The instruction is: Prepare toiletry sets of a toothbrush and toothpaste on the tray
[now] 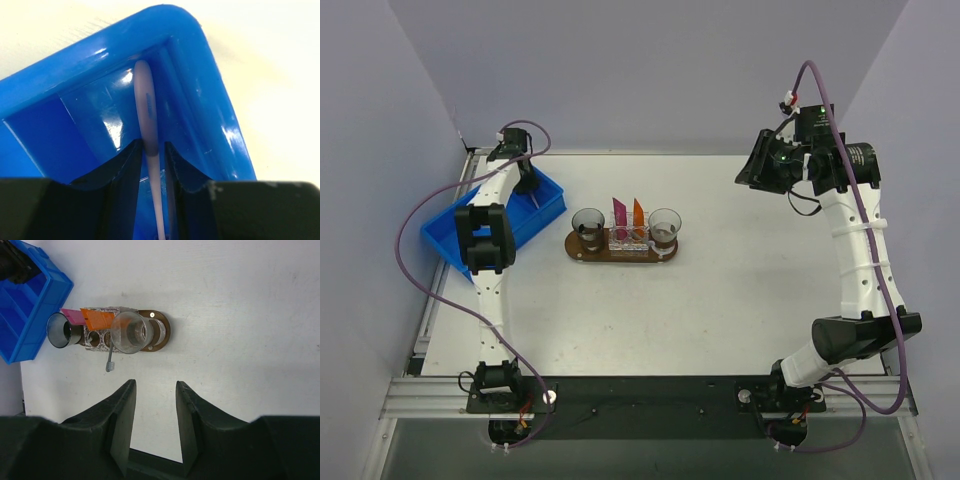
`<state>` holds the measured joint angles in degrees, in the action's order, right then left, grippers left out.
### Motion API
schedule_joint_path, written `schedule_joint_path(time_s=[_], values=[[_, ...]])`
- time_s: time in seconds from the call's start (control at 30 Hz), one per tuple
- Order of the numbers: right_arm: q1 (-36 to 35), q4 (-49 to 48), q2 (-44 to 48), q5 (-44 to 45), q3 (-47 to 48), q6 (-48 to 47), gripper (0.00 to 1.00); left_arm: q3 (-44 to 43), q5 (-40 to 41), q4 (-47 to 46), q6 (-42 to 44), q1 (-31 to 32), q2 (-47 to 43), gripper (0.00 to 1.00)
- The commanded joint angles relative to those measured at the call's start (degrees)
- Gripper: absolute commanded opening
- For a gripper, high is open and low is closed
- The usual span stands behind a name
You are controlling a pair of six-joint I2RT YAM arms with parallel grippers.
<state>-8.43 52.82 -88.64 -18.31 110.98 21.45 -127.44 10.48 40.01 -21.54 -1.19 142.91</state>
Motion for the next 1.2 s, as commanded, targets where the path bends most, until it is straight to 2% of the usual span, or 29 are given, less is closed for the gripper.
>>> schedule_joint_path(time_s=[0.0, 0.17, 0.33, 0.47, 0.67, 0.93, 1.17], values=[[0.5, -1.5, -0.2, -0.7, 0.3, 0.6, 0.33, -1.0, 1.5, 1.4, 1.2, -0.5, 1.6, 0.35], [0.5, -1.7, 0.0, -0.6, -0.1, 0.6, 0.33, -1.5, 1.2, 2.6, 1.0, -0.6, 2.4, 0.34], [0.5, -1.6, 0.2, -0.4, -0.6, 0.6, 0.33, -1.4, 0.5, 3.0, 0.7, -0.6, 2.7, 0.28], [0.6, -1.7, 0.1, -0.4, -0.8, 0.7, 0.33, -1.6, 0.4, 2.6, 0.6, -0.6, 2.5, 0.14], [0.5, -1.9, 0.1, -0.6, -0.3, 0.6, 0.32, -1.8, 1.2, 0.9, 0.5, -0.5, -0.3, 0.00], [0.6, -2.5, 0.3, -1.3, -0.8, 0.2, 0.32, -0.1, 4.9, -3.4, -1.2, -0.4, -7.3, 0.00], [0.6, -3.3, 1.1, -1.7, -1.8, -0.2, 0.31, 11.1, 6.0, -11.7, -1.9, -0.5, -16.1, 0.00]])
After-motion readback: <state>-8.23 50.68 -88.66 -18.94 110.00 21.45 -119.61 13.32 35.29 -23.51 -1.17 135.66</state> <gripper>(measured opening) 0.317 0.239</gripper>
